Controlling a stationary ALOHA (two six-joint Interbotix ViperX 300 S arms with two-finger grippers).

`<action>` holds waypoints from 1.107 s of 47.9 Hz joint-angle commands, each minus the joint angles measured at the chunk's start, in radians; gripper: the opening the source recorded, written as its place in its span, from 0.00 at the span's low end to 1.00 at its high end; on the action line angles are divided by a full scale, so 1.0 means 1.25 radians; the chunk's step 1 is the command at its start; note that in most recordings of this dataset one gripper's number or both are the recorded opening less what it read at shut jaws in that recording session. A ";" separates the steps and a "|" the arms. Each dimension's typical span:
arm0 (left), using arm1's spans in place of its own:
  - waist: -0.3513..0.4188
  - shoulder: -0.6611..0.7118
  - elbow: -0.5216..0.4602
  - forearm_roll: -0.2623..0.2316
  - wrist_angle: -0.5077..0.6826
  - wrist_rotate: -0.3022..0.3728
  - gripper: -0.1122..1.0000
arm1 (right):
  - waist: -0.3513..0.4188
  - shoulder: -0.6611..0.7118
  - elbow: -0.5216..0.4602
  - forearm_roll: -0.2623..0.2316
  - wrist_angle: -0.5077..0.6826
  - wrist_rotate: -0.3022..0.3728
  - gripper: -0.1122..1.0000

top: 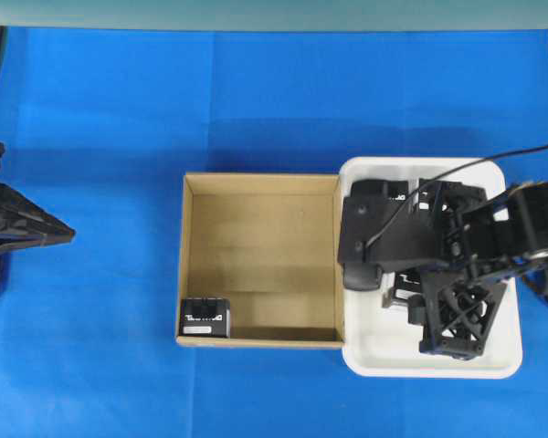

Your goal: Pick the box from inside the cardboard box.

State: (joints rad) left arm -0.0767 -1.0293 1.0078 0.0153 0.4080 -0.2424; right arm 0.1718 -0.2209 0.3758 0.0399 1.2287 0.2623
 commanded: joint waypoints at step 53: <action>-0.002 0.009 -0.027 0.002 -0.007 -0.001 0.04 | 0.002 0.187 0.211 0.004 -0.371 -0.126 0.65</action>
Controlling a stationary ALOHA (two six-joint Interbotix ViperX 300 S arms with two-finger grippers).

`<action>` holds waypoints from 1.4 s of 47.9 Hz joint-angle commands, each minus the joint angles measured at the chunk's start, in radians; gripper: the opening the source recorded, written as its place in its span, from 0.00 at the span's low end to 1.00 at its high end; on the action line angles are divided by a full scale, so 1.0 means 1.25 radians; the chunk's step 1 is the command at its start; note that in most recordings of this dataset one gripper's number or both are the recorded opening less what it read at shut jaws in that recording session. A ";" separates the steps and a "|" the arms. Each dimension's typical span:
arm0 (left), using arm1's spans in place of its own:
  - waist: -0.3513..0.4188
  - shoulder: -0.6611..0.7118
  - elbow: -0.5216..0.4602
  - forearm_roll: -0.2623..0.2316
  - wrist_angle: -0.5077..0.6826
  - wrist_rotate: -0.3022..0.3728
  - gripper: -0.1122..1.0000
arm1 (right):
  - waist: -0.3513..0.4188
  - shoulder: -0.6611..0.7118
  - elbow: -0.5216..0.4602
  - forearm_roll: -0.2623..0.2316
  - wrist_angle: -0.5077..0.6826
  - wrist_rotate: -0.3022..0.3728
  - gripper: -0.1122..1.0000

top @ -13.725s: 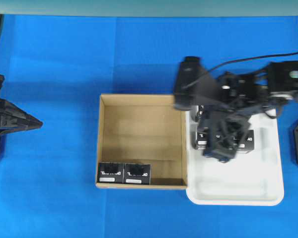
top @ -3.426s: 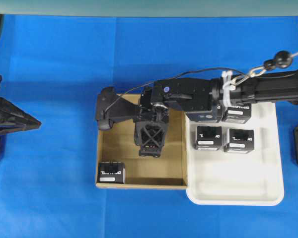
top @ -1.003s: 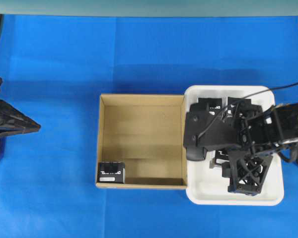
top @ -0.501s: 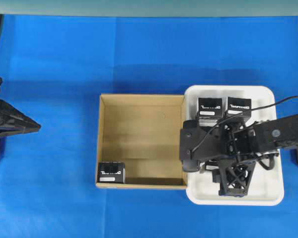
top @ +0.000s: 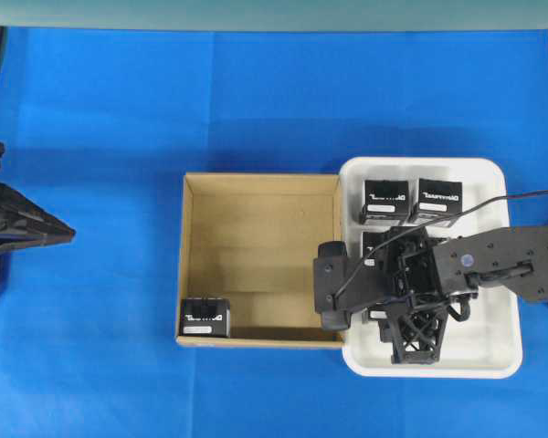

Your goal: Pick the box from inside the cardboard box.

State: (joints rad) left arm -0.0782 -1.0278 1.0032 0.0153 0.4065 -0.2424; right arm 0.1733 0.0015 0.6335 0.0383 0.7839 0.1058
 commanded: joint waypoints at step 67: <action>-0.001 0.015 -0.028 0.002 -0.004 -0.001 0.04 | -0.017 -0.081 -0.079 0.012 0.071 0.044 0.96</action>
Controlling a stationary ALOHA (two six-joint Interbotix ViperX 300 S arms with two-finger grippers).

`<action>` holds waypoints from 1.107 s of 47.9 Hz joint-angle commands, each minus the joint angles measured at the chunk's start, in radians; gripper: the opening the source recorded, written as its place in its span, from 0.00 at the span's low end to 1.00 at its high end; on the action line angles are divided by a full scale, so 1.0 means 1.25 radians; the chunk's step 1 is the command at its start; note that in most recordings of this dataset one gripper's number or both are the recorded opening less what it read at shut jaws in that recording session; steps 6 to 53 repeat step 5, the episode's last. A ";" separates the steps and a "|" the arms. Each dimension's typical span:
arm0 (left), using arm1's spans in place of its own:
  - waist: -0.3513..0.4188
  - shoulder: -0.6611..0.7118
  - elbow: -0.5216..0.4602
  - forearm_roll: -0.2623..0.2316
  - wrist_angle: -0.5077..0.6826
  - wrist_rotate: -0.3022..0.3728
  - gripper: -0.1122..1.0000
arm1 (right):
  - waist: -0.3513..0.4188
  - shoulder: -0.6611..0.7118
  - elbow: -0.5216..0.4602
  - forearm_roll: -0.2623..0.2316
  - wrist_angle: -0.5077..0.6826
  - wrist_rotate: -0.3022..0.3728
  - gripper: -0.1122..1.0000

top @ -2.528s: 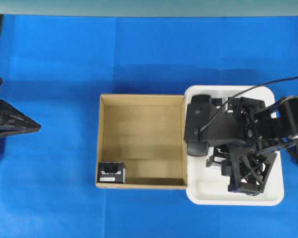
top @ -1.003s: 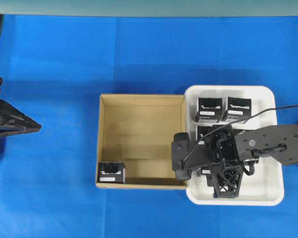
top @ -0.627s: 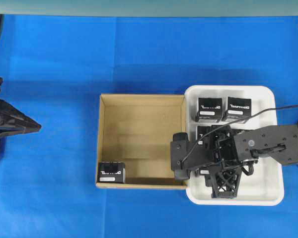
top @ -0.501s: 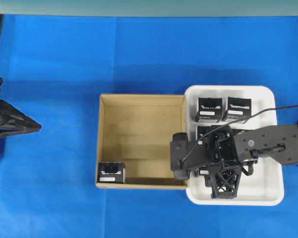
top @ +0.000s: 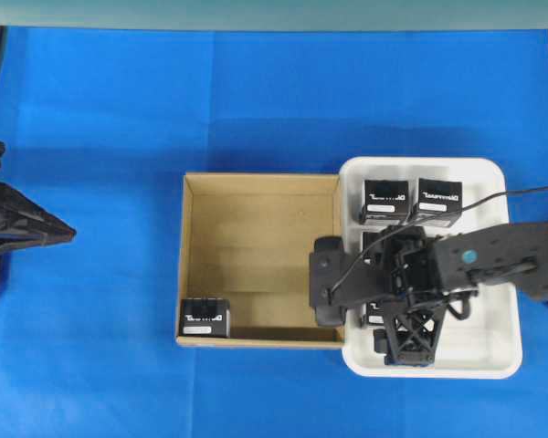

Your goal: Pick the box from inside the cardboard box.

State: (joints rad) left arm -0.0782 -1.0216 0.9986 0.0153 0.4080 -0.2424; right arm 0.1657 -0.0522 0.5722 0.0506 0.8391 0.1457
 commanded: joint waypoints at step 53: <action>-0.001 0.013 -0.026 0.002 -0.005 -0.001 0.04 | -0.026 -0.096 -0.056 0.002 0.067 0.036 0.96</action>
